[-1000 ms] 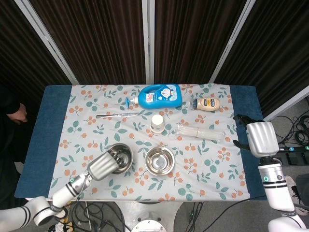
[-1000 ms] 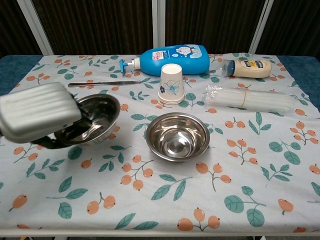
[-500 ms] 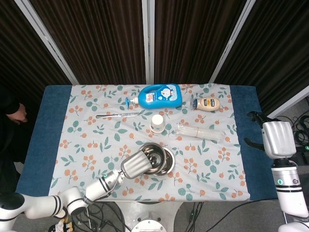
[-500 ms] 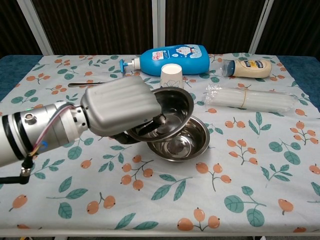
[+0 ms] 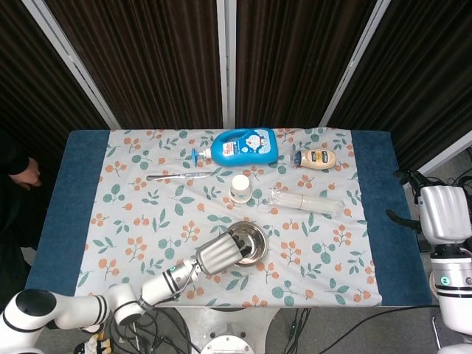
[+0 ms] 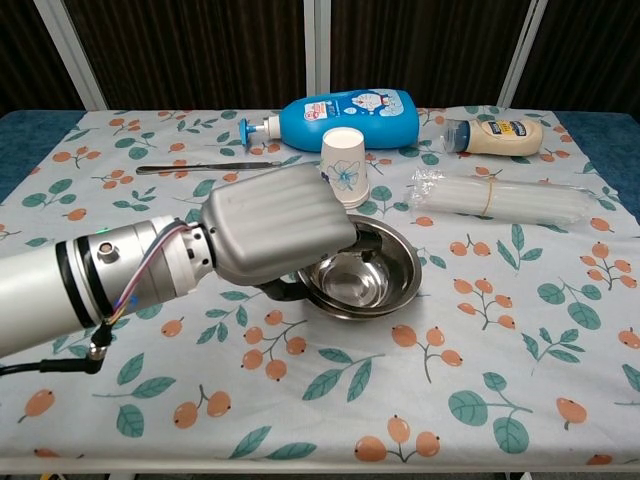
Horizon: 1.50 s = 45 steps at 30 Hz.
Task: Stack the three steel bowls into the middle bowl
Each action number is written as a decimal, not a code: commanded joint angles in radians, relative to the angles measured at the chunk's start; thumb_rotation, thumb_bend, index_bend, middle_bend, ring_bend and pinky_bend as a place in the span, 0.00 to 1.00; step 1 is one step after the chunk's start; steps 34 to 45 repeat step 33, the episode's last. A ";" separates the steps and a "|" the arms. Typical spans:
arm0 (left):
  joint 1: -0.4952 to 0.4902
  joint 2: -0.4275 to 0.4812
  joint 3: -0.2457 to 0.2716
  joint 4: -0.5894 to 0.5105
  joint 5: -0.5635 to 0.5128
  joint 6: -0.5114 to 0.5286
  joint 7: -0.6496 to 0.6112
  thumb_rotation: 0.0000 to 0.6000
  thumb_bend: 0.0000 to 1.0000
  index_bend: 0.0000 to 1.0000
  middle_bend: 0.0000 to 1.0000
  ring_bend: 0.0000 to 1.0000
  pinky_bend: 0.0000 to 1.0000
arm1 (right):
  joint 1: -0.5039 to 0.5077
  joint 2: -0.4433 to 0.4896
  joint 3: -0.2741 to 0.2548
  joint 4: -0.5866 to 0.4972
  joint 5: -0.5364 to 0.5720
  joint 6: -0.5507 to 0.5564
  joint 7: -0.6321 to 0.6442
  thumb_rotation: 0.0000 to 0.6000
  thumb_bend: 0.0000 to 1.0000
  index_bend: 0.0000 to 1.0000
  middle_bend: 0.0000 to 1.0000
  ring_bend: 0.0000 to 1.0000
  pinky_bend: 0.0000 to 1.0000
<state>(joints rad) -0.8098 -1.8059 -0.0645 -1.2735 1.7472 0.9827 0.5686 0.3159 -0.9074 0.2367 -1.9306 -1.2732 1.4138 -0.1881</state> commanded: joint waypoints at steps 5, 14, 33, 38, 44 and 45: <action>0.029 0.095 0.000 -0.077 -0.033 0.027 0.058 1.00 0.24 0.37 0.59 0.62 0.68 | -0.002 -0.005 -0.005 0.000 -0.013 -0.004 -0.006 1.00 0.00 0.32 0.43 0.62 0.64; 0.247 0.400 0.022 -0.344 -0.273 0.144 0.179 1.00 0.22 0.37 0.52 0.55 0.63 | -0.013 -0.044 -0.066 0.022 -0.054 -0.037 -0.057 1.00 0.00 0.32 0.42 0.62 0.64; 0.606 0.630 0.104 -0.362 -0.265 0.533 -0.290 1.00 0.13 0.24 0.17 0.17 0.25 | -0.151 -0.186 -0.221 0.311 -0.215 0.054 -0.110 1.00 0.00 0.15 0.11 0.01 0.12; 0.606 0.630 0.104 -0.362 -0.265 0.533 -0.290 1.00 0.13 0.24 0.17 0.17 0.25 | -0.151 -0.186 -0.221 0.311 -0.215 0.054 -0.110 1.00 0.00 0.15 0.11 0.01 0.12; 0.606 0.630 0.104 -0.362 -0.265 0.533 -0.290 1.00 0.13 0.24 0.17 0.17 0.25 | -0.151 -0.186 -0.221 0.311 -0.215 0.054 -0.110 1.00 0.00 0.15 0.11 0.01 0.12; 0.606 0.630 0.104 -0.362 -0.265 0.533 -0.290 1.00 0.13 0.24 0.17 0.17 0.25 | -0.151 -0.186 -0.221 0.311 -0.215 0.054 -0.110 1.00 0.00 0.15 0.11 0.01 0.12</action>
